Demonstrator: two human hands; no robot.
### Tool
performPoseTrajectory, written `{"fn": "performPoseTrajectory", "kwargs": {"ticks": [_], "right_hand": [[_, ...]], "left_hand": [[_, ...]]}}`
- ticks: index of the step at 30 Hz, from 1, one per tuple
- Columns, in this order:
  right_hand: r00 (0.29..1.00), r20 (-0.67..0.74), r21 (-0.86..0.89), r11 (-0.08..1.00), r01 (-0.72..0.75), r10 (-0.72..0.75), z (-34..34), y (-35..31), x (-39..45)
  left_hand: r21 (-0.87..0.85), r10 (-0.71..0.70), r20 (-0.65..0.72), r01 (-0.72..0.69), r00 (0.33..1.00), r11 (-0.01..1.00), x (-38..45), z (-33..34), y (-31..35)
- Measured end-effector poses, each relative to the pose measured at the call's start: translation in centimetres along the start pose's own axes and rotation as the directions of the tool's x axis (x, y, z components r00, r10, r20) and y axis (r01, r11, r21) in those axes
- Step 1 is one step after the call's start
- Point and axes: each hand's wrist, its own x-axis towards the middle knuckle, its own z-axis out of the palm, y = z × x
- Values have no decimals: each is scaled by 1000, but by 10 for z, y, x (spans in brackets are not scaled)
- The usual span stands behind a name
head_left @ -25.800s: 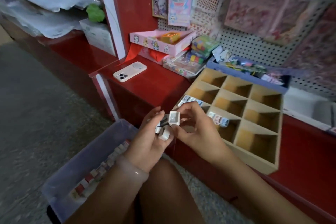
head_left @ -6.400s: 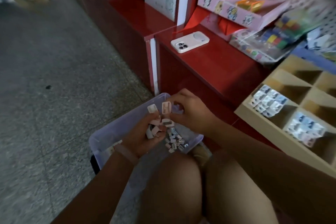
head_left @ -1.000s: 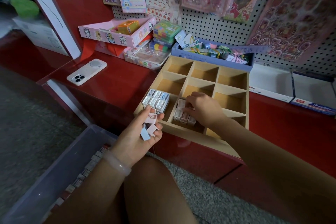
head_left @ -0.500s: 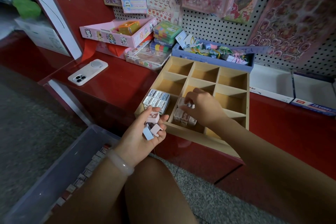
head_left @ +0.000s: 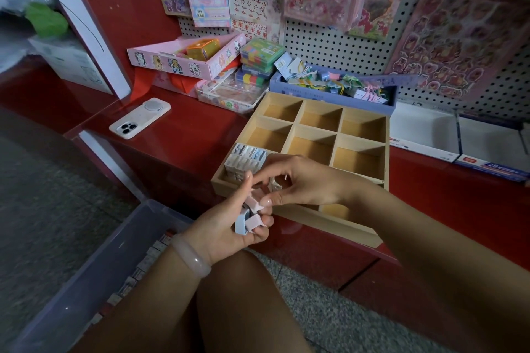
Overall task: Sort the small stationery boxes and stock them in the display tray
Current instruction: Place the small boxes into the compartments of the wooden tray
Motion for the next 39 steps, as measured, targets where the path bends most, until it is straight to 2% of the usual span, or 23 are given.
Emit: {"fn": "performPoseTrajectory", "kwargs": {"ticks": [7, 9, 11, 13, 15, 20, 34, 35, 37, 39], "right_hand": [[996, -32, 66, 995, -77, 80, 1, 3, -6], [985, -116, 120, 986, -116, 130, -4, 6, -10], [941, -264, 120, 975, -185, 211, -12, 14, -15], [869, -406, -55, 942, -330, 281, -15, 30, -20], [811, -484, -228, 848, -478, 327, -9, 45, -23], [772, -511, -381, 705, -598, 379, 12, 48, -17], [769, -524, -349, 731, -586, 367, 16, 47, -5], [780, -527, -314, 776, -547, 337, 15, 44, -5], [835, -488, -170, 910, -379, 257, 13, 36, -6], [916, -348, 24, 978, -206, 202, 12, 24, -9]], "left_hand": [[47, -46, 3, 45, 999, 998, 5, 6, -1], [11, -53, -30, 54, 998, 998, 7, 5, 0], [-29, -70, -66, 68, 995, 997, 9, 1, 2], [-61, -72, -80, 67, 994, 996, 10, -4, 4], [-86, -61, -82, 54, 995, 995, 10, -5, 4], [-107, -36, -77, 28, 996, 994, 11, -5, 1], [-36, 18, -91, -22, 996, 999, 5, -5, 3], [-30, 18, -89, -21, 996, 999, 5, -4, 2], [-29, 19, -76, -21, 997, 999, 4, -2, 2], [-33, 22, -44, -23, 999, 999, 3, 1, 2]]}}
